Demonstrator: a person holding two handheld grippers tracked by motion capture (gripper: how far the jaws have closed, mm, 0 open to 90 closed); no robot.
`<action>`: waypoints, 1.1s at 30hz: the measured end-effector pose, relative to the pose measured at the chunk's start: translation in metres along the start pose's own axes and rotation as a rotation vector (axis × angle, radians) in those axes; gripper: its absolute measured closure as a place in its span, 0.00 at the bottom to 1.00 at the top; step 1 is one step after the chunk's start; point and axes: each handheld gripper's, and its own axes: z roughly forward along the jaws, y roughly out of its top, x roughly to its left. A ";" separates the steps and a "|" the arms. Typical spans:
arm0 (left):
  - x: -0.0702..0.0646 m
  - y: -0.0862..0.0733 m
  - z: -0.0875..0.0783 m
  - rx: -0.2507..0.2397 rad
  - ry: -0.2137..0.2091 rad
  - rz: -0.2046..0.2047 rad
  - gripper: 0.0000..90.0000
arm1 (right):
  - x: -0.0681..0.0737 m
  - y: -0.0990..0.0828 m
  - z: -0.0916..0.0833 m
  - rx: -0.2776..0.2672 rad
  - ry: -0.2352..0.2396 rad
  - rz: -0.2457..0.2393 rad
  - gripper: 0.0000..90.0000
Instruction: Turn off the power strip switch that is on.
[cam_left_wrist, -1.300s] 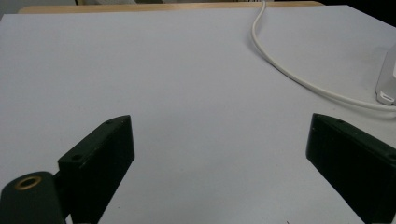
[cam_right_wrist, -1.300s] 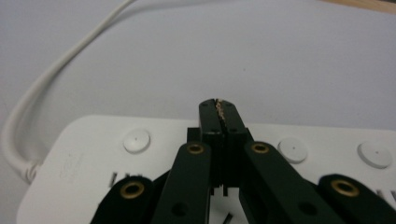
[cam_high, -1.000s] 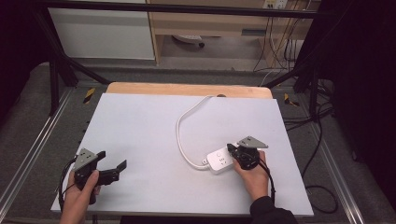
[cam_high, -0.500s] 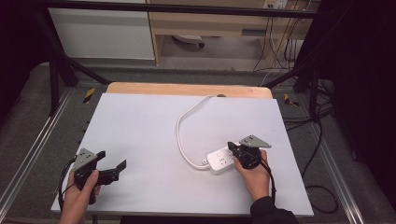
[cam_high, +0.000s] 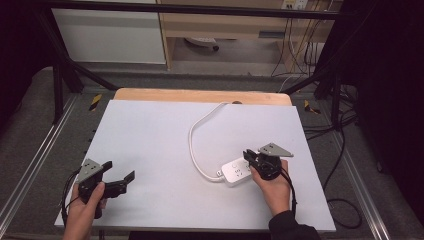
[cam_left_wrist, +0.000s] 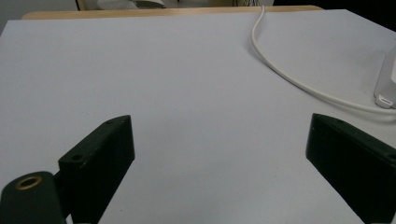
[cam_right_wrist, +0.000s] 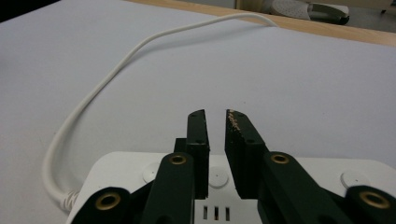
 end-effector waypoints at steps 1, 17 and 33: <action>0.000 0.000 0.000 0.000 0.000 0.000 0.09 | -0.001 0.000 -0.001 0.000 0.007 0.007 0.84; 0.000 0.000 0.000 0.000 -0.001 0.003 0.09 | -0.004 0.004 0.000 -0.063 0.005 0.043 0.29; 0.001 0.000 0.000 -0.001 -0.003 -0.001 0.09 | -0.004 0.019 -0.013 -0.046 -0.014 0.074 0.03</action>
